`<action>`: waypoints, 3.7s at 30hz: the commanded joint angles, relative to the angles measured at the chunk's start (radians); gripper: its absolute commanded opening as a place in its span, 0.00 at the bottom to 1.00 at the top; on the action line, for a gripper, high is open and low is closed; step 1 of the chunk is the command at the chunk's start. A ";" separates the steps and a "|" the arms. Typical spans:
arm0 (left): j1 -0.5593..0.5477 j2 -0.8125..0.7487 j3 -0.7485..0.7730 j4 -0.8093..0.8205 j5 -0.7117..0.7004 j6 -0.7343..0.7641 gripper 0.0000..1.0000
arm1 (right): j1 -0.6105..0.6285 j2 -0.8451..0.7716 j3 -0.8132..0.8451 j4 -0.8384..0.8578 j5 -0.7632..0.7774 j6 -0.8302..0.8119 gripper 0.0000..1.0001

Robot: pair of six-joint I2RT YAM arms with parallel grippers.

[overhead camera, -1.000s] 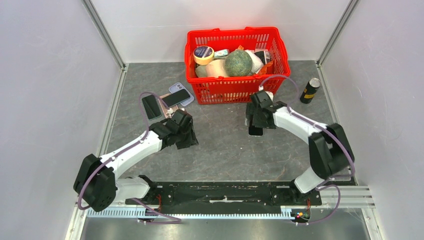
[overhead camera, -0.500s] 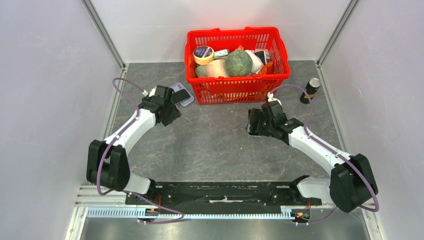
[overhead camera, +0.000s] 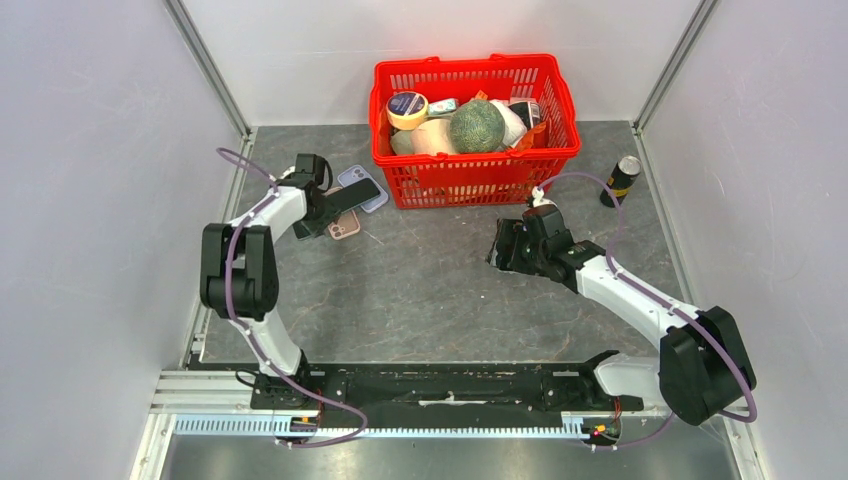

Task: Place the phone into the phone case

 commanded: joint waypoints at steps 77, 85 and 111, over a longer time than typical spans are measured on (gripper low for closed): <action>-0.945 -0.217 -0.205 -0.046 -0.078 -0.246 0.60 | 0.005 0.083 0.018 0.042 -0.043 -0.005 0.97; -0.707 -0.387 -0.227 -0.109 -0.112 -0.166 0.67 | 0.005 0.075 0.017 0.041 -0.041 -0.005 0.97; 0.127 0.011 -0.108 0.400 0.294 -0.092 0.62 | 0.004 0.074 0.014 0.050 -0.060 -0.006 0.97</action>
